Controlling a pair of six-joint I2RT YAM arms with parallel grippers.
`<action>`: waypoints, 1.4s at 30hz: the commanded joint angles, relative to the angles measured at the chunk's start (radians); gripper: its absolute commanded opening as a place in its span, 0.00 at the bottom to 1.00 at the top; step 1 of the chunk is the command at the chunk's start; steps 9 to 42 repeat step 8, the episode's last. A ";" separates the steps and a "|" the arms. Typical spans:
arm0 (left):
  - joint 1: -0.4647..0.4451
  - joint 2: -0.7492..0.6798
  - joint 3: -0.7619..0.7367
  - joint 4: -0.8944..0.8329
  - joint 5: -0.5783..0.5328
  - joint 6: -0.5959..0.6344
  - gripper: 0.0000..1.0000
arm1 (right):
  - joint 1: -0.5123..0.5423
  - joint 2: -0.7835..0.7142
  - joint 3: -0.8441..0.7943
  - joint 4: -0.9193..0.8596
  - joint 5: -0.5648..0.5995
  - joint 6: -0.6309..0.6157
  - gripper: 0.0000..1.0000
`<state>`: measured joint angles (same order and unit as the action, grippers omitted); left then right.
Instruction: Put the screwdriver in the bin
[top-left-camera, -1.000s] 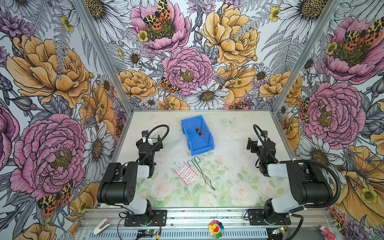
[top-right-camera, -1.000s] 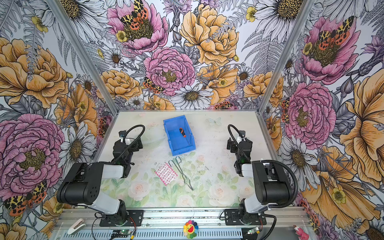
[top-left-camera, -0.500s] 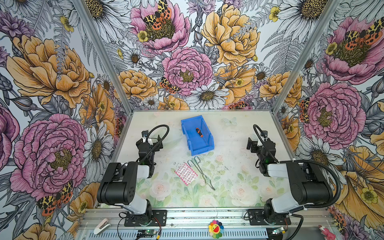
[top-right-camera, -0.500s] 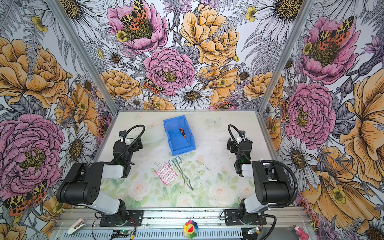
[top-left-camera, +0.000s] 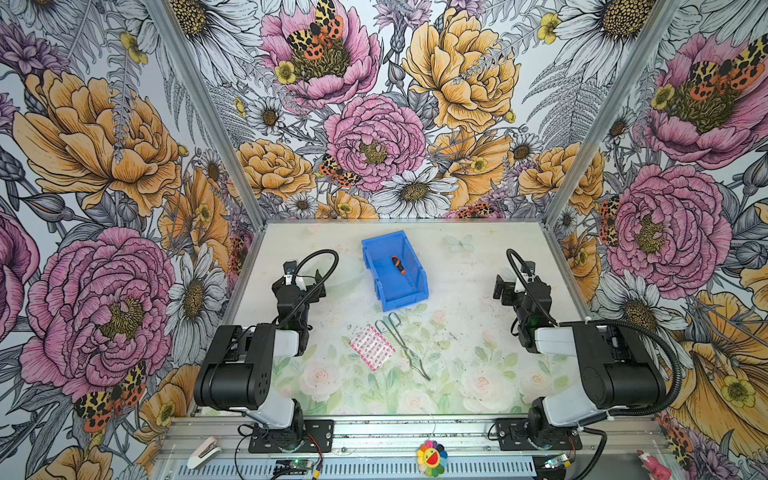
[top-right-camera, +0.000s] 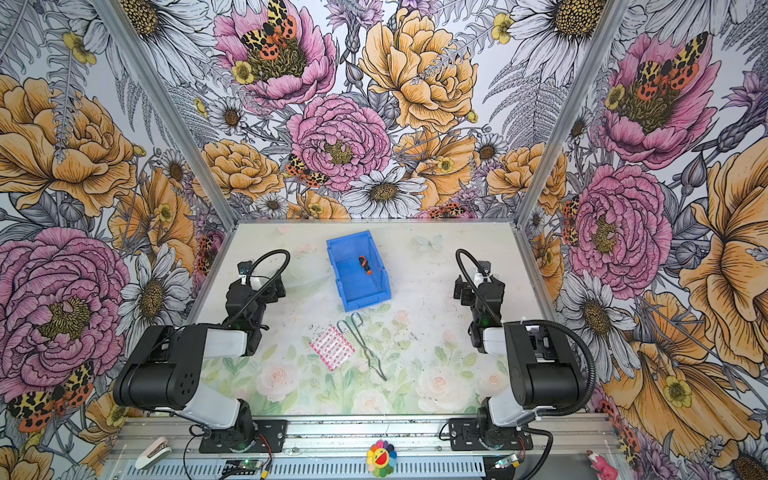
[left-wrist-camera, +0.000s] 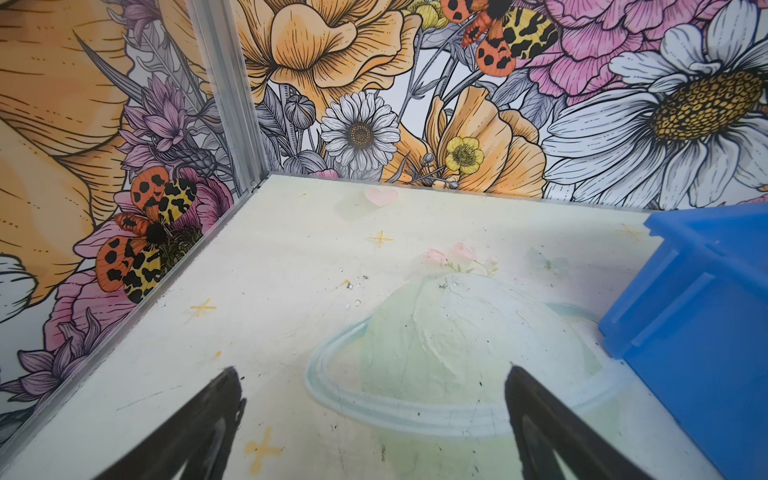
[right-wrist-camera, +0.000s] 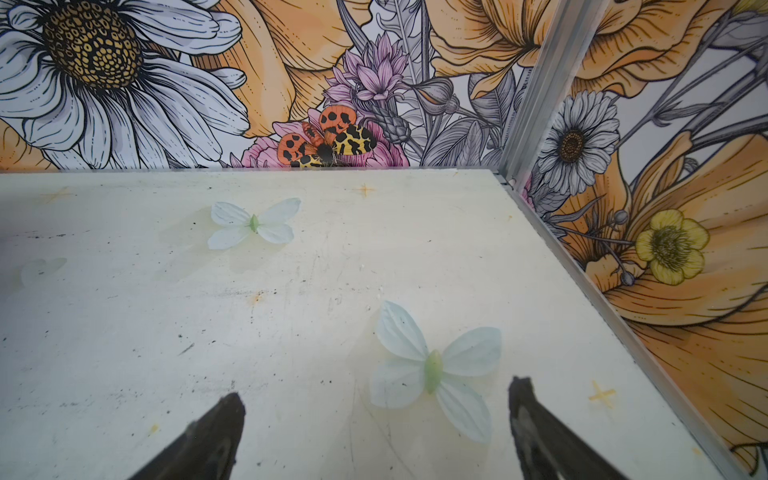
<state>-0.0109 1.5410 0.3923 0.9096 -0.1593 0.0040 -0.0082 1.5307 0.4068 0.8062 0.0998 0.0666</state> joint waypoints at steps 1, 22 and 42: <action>0.003 0.008 -0.013 0.022 0.029 0.012 0.99 | -0.009 0.003 -0.010 0.043 -0.002 0.013 0.99; 0.017 0.008 -0.012 0.020 0.058 0.004 0.99 | -0.009 0.003 -0.009 0.042 -0.002 0.013 1.00; 0.017 0.008 -0.012 0.020 0.058 0.004 0.99 | -0.009 0.003 -0.009 0.042 -0.002 0.013 1.00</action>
